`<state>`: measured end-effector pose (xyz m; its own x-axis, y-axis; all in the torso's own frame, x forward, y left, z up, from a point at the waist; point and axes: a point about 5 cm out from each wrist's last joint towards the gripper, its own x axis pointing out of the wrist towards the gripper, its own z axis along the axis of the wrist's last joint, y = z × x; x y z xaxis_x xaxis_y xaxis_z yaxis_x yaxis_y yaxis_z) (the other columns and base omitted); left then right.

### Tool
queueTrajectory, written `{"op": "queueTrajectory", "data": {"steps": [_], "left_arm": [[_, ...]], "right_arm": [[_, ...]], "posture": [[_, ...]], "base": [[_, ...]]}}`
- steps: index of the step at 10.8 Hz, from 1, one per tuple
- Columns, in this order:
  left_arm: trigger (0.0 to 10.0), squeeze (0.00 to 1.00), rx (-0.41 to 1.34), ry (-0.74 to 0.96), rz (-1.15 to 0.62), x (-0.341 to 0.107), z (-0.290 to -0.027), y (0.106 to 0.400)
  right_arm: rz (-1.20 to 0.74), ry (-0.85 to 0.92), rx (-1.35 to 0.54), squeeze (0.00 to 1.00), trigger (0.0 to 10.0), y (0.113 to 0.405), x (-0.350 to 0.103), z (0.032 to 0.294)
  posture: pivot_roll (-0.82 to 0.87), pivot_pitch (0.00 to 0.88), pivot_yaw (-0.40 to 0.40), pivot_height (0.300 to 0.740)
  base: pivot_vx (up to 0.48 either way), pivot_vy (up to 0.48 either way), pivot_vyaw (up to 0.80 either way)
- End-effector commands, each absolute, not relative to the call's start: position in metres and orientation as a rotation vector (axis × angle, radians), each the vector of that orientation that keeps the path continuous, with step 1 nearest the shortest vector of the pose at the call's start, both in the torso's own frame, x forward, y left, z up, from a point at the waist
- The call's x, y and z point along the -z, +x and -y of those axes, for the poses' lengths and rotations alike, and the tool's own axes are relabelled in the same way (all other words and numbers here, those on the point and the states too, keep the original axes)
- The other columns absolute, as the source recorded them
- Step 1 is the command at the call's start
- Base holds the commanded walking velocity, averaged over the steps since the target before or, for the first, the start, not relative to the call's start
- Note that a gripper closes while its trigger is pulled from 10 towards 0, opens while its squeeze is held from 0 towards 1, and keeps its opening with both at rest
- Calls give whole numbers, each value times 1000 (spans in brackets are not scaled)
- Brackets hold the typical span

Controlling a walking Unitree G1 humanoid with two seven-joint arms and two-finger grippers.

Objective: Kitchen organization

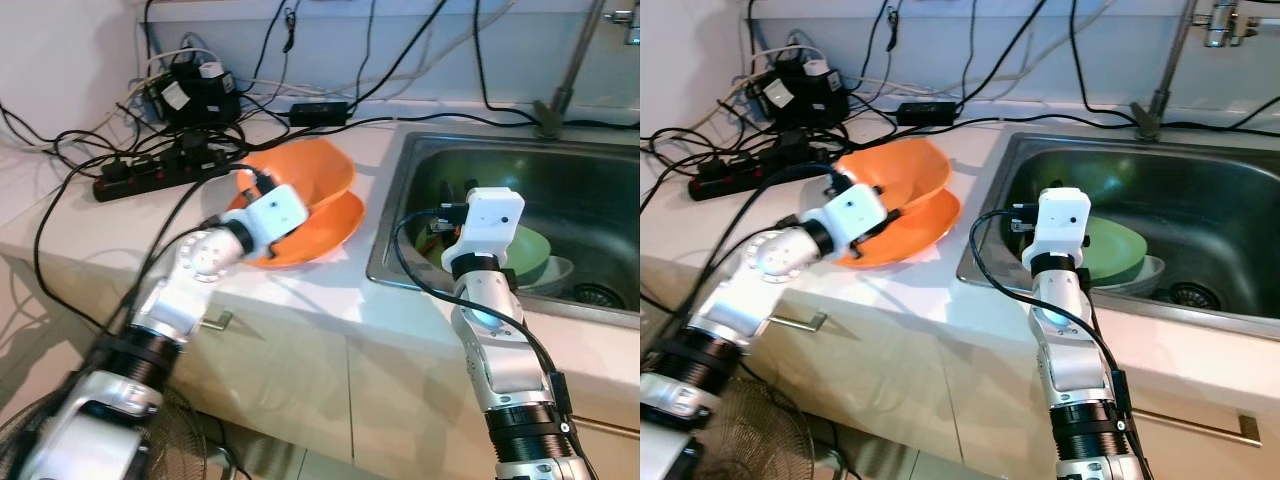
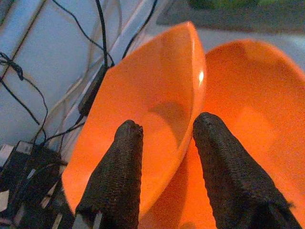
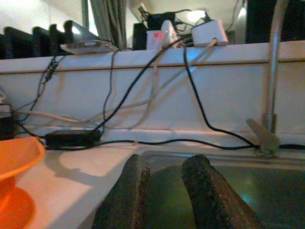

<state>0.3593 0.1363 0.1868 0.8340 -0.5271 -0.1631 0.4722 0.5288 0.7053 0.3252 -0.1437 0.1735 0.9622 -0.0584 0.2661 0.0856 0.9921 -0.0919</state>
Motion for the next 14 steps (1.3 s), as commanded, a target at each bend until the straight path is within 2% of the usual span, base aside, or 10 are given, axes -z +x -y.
{"op": "queueTrajectory", "data": {"steps": [1,8,10,14], "left_arm": [[10000,0,602,863,42,-188,-140,362],[10000,0,517,981,-31,-181,-133,385],[0,0,492,995,-31,-183,-128,391],[0,0,490,999,-16,-181,-126,393]], "right_arm": [[265,-101,74,0,10000,324,-175,141],[257,-106,79,0,10000,325,-176,142],[255,-108,81,0,10000,325,-176,142],[246,-110,82,0,10000,326,-175,141]], "posture": [[46,0,128,740],[32,0,133,740],[26,0,135,740],[35,0,132,740]], "base": [[0,0,0],[0,0,0],[0,0,0],[0,0,0]]}}
